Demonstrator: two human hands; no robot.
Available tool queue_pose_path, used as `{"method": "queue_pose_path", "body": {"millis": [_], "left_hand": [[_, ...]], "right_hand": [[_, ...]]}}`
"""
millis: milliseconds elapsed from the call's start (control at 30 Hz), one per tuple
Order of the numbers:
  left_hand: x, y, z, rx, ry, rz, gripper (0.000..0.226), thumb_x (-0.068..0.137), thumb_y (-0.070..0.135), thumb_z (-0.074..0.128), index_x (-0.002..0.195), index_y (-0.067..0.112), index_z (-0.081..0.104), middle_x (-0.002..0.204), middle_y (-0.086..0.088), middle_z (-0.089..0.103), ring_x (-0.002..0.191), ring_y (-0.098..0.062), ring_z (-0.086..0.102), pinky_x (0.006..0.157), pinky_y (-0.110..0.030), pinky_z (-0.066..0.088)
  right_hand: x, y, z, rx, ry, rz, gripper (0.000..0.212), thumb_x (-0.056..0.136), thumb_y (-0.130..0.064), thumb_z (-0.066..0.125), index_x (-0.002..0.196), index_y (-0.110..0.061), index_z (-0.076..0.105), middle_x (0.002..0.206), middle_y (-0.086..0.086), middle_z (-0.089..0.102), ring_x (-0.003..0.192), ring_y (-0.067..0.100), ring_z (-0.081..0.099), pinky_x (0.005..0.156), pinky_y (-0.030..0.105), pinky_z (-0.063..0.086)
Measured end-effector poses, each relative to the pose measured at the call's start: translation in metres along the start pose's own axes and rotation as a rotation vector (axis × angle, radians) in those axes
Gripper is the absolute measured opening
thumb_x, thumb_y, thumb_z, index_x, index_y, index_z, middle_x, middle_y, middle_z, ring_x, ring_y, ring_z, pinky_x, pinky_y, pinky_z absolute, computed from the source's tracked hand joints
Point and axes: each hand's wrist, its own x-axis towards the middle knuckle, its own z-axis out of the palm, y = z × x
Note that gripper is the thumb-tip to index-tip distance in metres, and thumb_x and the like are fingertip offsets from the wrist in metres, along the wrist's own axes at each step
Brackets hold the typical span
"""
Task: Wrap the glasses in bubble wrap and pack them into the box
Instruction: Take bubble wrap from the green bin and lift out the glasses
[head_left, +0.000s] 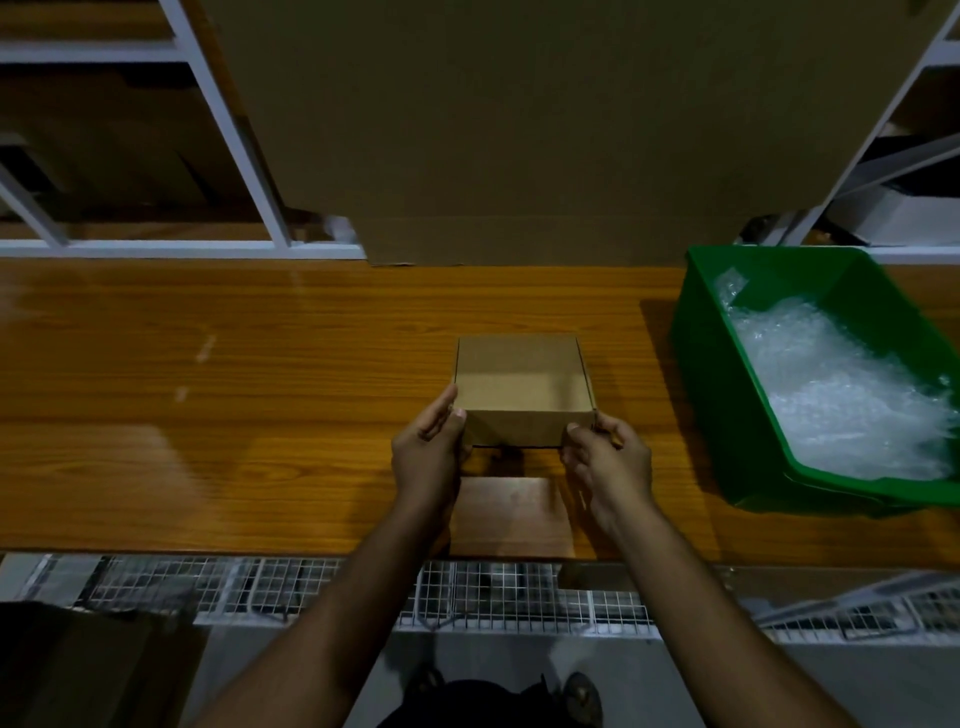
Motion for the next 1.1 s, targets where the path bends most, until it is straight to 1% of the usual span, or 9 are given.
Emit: {"method": "queue_pose_path", "body": {"millis": [67, 133, 267, 400, 500, 600, 733, 867, 1100], "left_hand": [[-0.002, 0.002, 0.000, -0.035, 0.001, -0.036, 0.040, 0.097, 0.007, 0.060, 0.133, 0.022, 0.062, 0.116, 0.004, 0.071, 0.101, -0.012, 0.071, 0.084, -0.033, 0.059], [-0.004, 0.005, 0.001, -0.060, 0.014, -0.070, 0.039, 0.097, 0.007, 0.059, 0.133, 0.021, 0.062, 0.108, 0.006, 0.071, 0.101, -0.015, 0.069, 0.088, -0.039, 0.056], [-0.003, 0.011, 0.002, -0.088, 0.030, -0.148, 0.035, 0.096, 0.008, 0.060, 0.126, 0.024, 0.066, 0.111, 0.000, 0.068, 0.106, -0.024, 0.065, 0.095, -0.047, 0.052], [-0.003, 0.012, -0.001, -0.066, 0.016, -0.163, 0.032, 0.095, 0.009, 0.062, 0.114, 0.034, 0.068, 0.119, -0.002, 0.066, 0.108, -0.024, 0.063, 0.091, -0.046, 0.055], [-0.005, 0.012, 0.000, -0.072, 0.017, -0.164, 0.032, 0.096, 0.009, 0.061, 0.119, 0.031, 0.067, 0.112, 0.002, 0.067, 0.106, -0.023, 0.064, 0.089, -0.047, 0.056], [-0.006, 0.010, 0.000, -0.097, 0.022, -0.168, 0.034, 0.095, 0.008, 0.063, 0.122, 0.027, 0.068, 0.111, -0.001, 0.070, 0.104, -0.024, 0.067, 0.075, -0.040, 0.061], [-0.010, 0.005, -0.004, -0.083, 0.026, -0.146, 0.036, 0.092, 0.006, 0.067, 0.125, 0.020, 0.068, 0.113, -0.004, 0.073, 0.105, -0.024, 0.069, 0.082, -0.044, 0.061], [-0.018, 0.007, -0.009, 0.012, 0.032, -0.105, 0.039, 0.090, 0.005, 0.069, 0.127, 0.019, 0.067, 0.109, 0.000, 0.072, 0.105, -0.021, 0.069, 0.092, -0.049, 0.058], [-0.027, 0.026, -0.021, 0.067, -0.040, 0.066, 0.028, 0.093, -0.001, 0.062, 0.107, 0.022, 0.069, 0.099, 0.003, 0.076, 0.093, -0.013, 0.072, 0.073, -0.033, 0.061]], "right_hand": [[-0.003, -0.005, -0.002, 0.075, -0.053, 0.052, 0.032, 0.090, -0.023, 0.073, 0.119, -0.019, 0.061, 0.116, 0.012, 0.066, 0.105, 0.029, 0.066, 0.091, 0.042, 0.057], [-0.004, -0.011, -0.003, 0.096, -0.067, 0.099, 0.031, 0.089, -0.032, 0.074, 0.113, -0.018, 0.061, 0.109, 0.009, 0.064, 0.102, 0.029, 0.065, 0.092, 0.043, 0.057], [-0.001, -0.015, 0.001, 0.091, -0.029, 0.134, 0.025, 0.088, -0.031, 0.075, 0.105, -0.019, 0.062, 0.110, 0.010, 0.062, 0.106, 0.028, 0.062, 0.088, 0.039, 0.058], [0.001, -0.016, 0.002, 0.067, -0.015, 0.147, 0.030, 0.086, -0.031, 0.077, 0.107, -0.017, 0.061, 0.113, 0.012, 0.064, 0.106, 0.029, 0.063, 0.084, 0.037, 0.059], [0.000, -0.016, 0.000, 0.066, -0.004, 0.171, 0.038, 0.083, -0.034, 0.079, 0.109, -0.013, 0.060, 0.107, 0.011, 0.064, 0.099, 0.026, 0.064, 0.084, 0.036, 0.059], [-0.001, -0.012, -0.002, 0.017, 0.013, 0.157, 0.050, 0.079, -0.043, 0.081, 0.111, -0.010, 0.061, 0.106, 0.011, 0.068, 0.098, 0.026, 0.068, 0.072, 0.033, 0.059], [-0.005, -0.006, -0.008, -0.101, 0.048, 0.110, 0.047, 0.078, -0.050, 0.080, 0.101, -0.012, 0.063, 0.096, 0.010, 0.072, 0.084, 0.026, 0.071, 0.061, 0.032, 0.057], [-0.012, -0.007, -0.025, -0.110, -0.011, 0.112, 0.039, 0.076, -0.035, 0.085, 0.098, -0.009, 0.069, 0.093, 0.011, 0.075, 0.069, 0.021, 0.068, 0.052, 0.026, 0.049], [-0.033, -0.041, -0.039, 0.106, -0.169, 0.008, 0.026, 0.083, -0.003, 0.075, 0.106, -0.006, 0.064, 0.091, 0.016, 0.071, 0.063, 0.014, 0.068, 0.054, 0.020, 0.055]]}}
